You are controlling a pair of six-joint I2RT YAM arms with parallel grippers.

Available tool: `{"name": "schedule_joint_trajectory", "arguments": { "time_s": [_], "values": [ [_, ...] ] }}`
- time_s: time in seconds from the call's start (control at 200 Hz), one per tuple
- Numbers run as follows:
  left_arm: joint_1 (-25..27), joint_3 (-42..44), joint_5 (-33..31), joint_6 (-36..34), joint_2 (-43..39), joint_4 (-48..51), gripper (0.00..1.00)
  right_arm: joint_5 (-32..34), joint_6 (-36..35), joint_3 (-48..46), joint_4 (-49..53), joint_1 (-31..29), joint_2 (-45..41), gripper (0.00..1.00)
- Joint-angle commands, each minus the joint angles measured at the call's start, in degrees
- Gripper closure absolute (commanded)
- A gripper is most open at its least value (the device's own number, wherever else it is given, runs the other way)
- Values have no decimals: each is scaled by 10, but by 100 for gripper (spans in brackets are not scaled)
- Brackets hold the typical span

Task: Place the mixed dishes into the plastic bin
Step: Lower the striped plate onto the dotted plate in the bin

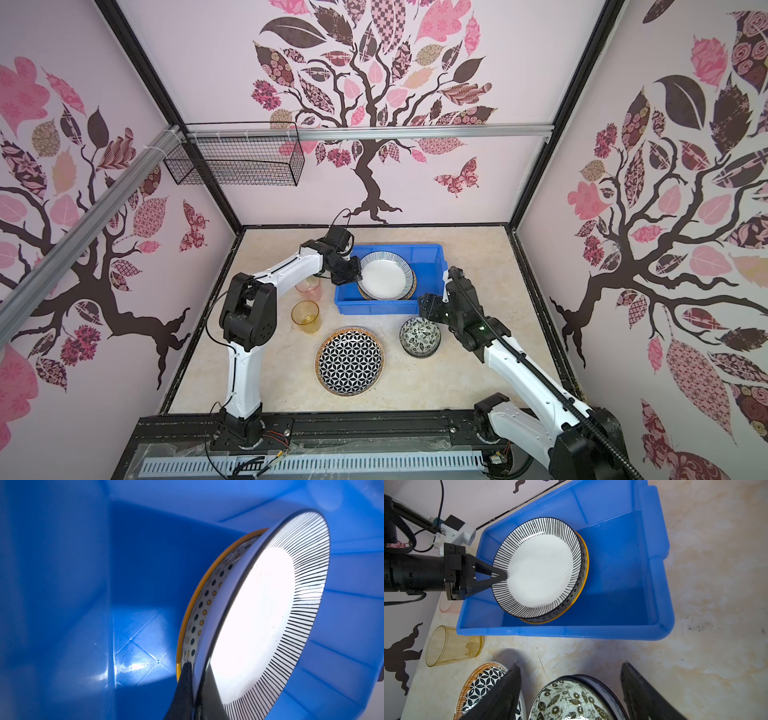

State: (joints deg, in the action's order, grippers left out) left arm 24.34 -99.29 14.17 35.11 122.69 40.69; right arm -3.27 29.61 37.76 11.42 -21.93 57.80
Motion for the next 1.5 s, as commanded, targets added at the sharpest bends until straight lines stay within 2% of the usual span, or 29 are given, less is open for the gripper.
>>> {"name": "schedule_joint_trajectory", "arguments": {
  "time_s": [0.0,0.38,0.785,1.296,1.376,1.496],
  "values": [
    [-4,16,-54,5,39,4,97,-4,2,5,8,4,5,22],
    [-6,26,-53,13,39,-8,94,-12,7,3,7,4,5,22],
    [-8,47,-4,35,37,-49,90,-21,13,-4,3,4,-6,22],
    [-8,52,8,23,30,-27,89,-36,23,-13,-6,4,-14,22],
    [-5,52,-6,19,26,-14,89,-39,26,-14,-6,4,-15,22],
    [3,52,-58,8,11,9,89,-42,27,-15,-7,4,-16,22]
  ]
}}
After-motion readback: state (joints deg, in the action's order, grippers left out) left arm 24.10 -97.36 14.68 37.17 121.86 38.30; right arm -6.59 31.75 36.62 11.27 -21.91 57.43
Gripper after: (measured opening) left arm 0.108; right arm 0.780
